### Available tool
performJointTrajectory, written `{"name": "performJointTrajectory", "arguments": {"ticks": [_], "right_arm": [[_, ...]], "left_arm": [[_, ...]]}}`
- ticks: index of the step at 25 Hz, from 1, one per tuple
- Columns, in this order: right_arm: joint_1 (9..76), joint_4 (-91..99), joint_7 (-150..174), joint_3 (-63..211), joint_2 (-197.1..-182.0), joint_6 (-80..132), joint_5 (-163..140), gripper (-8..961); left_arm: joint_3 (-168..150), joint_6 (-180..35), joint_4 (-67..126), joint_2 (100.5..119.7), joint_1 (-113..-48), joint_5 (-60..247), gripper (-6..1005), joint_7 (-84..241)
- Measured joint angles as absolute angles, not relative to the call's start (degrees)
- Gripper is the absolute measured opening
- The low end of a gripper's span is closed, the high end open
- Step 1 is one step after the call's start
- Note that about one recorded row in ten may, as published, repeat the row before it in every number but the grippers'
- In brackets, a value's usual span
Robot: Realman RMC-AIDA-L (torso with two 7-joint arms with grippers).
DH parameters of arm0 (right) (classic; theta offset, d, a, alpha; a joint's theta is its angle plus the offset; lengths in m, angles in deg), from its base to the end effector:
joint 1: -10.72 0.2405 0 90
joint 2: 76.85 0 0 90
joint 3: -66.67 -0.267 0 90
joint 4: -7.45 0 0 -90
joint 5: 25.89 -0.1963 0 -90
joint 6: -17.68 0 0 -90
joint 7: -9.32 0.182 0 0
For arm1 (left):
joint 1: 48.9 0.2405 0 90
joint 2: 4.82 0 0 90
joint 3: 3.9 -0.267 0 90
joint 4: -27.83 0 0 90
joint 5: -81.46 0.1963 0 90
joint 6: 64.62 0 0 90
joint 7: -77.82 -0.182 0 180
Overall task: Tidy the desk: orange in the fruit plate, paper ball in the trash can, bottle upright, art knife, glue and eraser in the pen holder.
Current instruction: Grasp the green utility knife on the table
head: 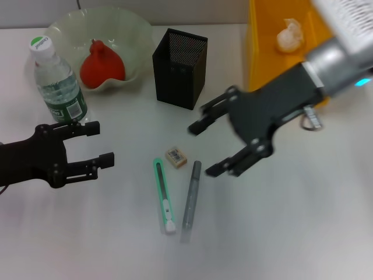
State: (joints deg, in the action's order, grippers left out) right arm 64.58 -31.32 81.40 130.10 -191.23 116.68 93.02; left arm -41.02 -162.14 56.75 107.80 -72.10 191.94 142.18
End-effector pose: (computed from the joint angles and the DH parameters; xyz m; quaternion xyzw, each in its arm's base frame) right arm 0.1289 0.3525 -0.0592 0.9823 0.1399 -0.0739 0.1003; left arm -0.2926 0.2905 -0.0054 -0.9342 -0.1766 -0.2741 0.1447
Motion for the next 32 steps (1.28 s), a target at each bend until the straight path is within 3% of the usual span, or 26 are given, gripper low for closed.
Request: {"name": "performJointTrajectory", "arguments": {"ticks": [3,4,9,17,26,32], "right_arm": [[67.7,-32.3,80.9,133.0,-193.39,114.1,96.0,742],[69.5,-32.5,79.4,133.6,-195.16,112.5,99.0,742],[71.7,-32.9,76.6,138.4,-196.42,110.0,100.8,743],[70.0,-33.1,78.4,133.9,-196.05,109.1,100.4,742],[48.6,-33.8,79.7,120.4,-194.74,111.6,83.2,743],[41.9,-29.8,75.6,120.1,-193.13,114.4,77.3,743]], "left_arm": [[-40.8,-163.0,57.1,107.71,-71.8,191.9,782,142.1],[-40.7,-163.2,57.3,107.39,-71.6,191.8,782,142.0],[-40.6,-163.4,57.3,106.49,-71.6,191.7,782,142.2],[-40.5,-163.9,57.9,106.2,-72.0,191.7,782,142.6],[-40.1,-165.1,57.8,107.13,-73.5,191.3,782,143.5],[-40.5,-165.8,57.9,107.81,-74.9,191.4,782,145.8]]}}
